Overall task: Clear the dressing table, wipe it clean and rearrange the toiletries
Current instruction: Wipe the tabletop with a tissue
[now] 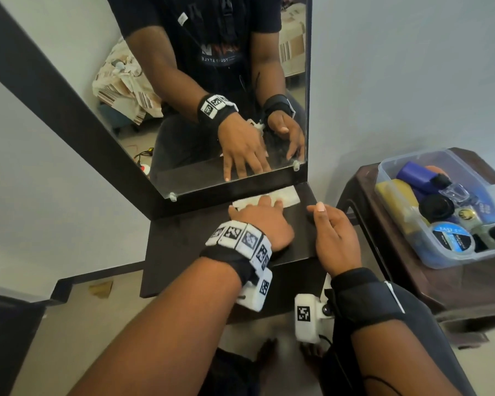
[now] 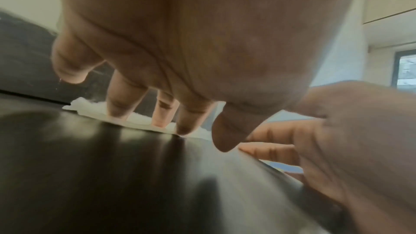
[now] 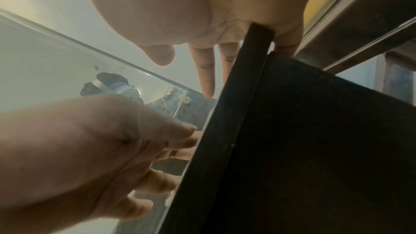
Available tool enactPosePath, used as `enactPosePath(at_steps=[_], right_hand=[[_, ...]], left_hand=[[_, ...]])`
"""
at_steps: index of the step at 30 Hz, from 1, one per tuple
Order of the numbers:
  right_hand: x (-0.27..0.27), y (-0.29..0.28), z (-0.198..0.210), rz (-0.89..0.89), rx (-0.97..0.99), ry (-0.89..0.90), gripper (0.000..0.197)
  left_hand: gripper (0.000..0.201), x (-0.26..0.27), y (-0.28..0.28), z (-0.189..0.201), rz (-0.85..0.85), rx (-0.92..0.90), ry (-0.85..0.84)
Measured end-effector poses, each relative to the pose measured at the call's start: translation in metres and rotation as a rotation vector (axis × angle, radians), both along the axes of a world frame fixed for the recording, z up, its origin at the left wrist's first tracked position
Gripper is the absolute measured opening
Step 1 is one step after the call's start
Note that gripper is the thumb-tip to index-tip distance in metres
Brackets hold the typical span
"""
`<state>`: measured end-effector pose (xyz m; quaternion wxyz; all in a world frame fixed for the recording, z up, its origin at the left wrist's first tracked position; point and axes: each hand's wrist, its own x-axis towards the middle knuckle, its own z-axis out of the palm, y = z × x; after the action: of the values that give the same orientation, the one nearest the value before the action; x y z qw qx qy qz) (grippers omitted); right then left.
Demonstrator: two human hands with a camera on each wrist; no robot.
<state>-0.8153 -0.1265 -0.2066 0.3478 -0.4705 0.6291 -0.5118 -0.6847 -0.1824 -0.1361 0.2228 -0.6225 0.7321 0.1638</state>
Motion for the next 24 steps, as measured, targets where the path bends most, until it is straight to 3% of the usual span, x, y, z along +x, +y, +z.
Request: enactPosePath(at_steps=[3,7,10,14,19,24], right_hand=[[-0.001,0.001,0.0,0.0,0.039,0.003,0.043],[-0.001,0.0,0.001,0.01,0.064,0.001,0.03],[-0.001,-0.003,-0.004,0.012,0.048,0.014,0.041],[0.002,-0.005,-0.008,0.008,0.043,0.069,0.047],[0.007,-0.004,-0.006,0.001,0.083,0.087,0.05],[0.021,0.007,0.007,-0.079,0.094,0.177,0.032]], left_hand=[[0.073,0.003,-0.009,-0.005,-0.017,-0.02,-0.013],[0.081,0.015,0.031,-0.005,-0.011,-0.036,0.061],[0.084,0.023,0.079,-0.003,0.01,-0.056,0.118],[0.074,0.033,0.114,-0.001,0.003,-0.049,0.123],[0.058,0.036,0.092,0.002,0.0,-0.062,0.132],[0.047,0.026,0.054,0.0,-0.061,-0.102,0.02]])
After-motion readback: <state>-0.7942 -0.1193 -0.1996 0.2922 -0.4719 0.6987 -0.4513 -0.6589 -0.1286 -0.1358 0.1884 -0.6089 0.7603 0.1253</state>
